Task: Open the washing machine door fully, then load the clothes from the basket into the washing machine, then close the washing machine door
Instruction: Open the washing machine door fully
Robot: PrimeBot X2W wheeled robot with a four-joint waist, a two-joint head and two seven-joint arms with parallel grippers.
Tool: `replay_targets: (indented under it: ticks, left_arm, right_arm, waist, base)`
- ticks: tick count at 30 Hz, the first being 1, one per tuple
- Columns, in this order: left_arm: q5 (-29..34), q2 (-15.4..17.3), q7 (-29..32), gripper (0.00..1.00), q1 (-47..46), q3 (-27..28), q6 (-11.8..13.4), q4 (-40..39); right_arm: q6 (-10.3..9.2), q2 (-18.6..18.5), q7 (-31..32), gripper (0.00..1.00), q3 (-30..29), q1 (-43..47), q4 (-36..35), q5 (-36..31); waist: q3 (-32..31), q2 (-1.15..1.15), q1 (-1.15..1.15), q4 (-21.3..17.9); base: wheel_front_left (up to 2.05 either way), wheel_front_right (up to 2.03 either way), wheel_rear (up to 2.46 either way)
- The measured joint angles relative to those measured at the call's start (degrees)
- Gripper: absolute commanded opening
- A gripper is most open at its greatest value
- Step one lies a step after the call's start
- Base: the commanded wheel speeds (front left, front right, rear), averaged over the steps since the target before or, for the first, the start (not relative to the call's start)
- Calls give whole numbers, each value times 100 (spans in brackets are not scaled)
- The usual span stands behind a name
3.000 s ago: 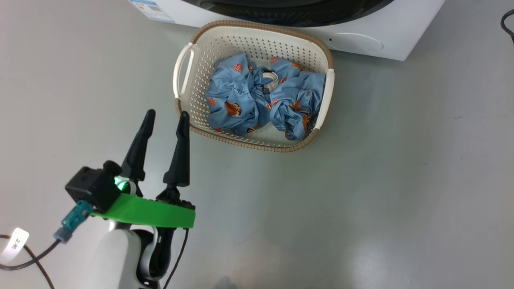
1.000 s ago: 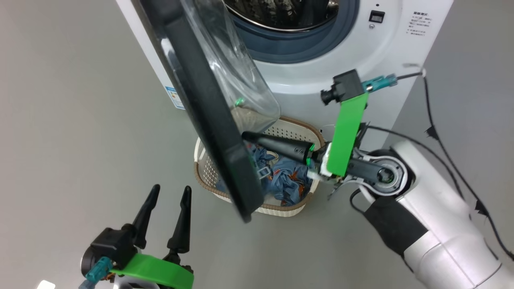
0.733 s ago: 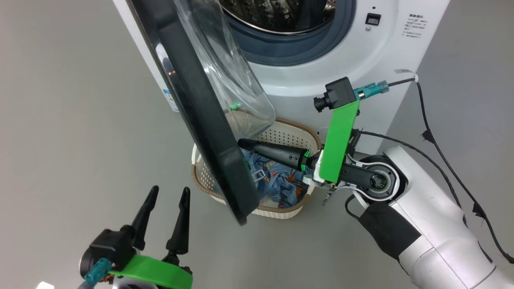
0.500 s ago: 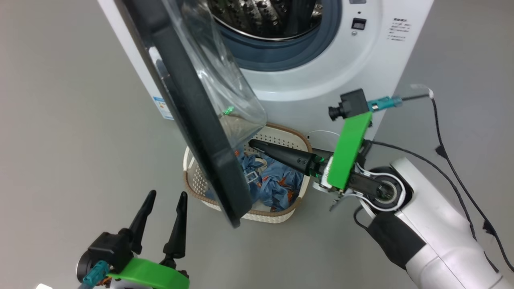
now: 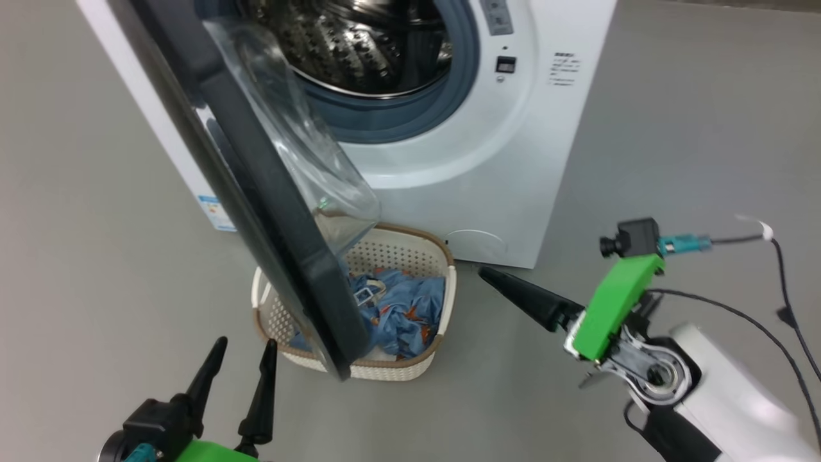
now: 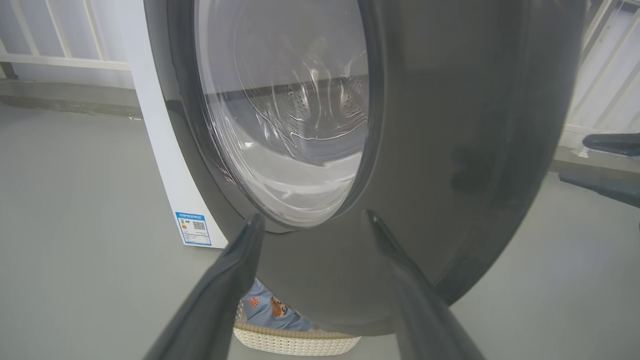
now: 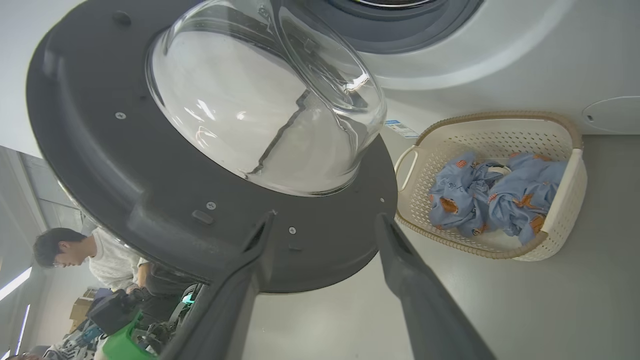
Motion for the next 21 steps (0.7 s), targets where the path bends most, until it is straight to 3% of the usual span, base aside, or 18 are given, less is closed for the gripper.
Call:
replay_targets:
  ticks: [13,21]
  left_arm:
    - [-1,59,0,100,164,103,0,-5]
    - [-1,75,0,100,372,181,0,-15]
  right_arm:
    - [0,-834,-1393,100,747,762,210,-564]
    - [1,-1167,-2737,100,1232,1074,673,-1043]
  waist:
    - [-200,0,0,-473]
    - [-394,0,0,-630]
  base:
    - [0,0,0]
    - [0,0,0]
